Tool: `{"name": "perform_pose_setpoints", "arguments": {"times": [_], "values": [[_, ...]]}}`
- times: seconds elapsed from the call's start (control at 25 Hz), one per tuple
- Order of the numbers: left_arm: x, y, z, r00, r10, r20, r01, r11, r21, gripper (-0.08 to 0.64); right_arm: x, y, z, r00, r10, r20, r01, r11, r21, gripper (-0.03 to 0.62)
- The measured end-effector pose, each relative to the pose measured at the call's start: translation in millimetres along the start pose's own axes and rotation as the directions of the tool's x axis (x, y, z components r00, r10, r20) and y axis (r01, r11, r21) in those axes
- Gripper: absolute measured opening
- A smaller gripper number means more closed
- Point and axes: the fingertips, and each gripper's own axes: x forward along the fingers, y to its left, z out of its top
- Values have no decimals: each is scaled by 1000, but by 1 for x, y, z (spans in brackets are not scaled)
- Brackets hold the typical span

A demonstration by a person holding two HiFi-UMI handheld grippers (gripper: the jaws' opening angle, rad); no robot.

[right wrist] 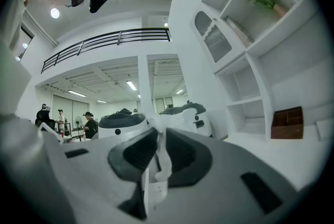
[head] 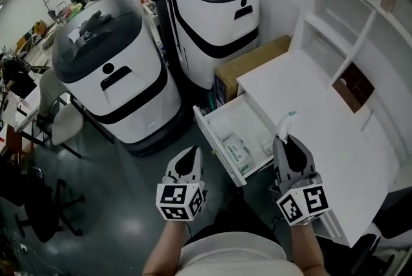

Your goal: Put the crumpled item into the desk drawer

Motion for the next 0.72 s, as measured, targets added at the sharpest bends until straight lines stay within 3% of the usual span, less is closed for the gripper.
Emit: {"name": "perform_pose_setpoints", "arguments": {"times": [0.72], "values": [[43, 33, 2, 990, 136, -41, -137, 990, -39, -6, 94, -15, -23, 987, 141, -79, -142, 990, -5, 58]]}}
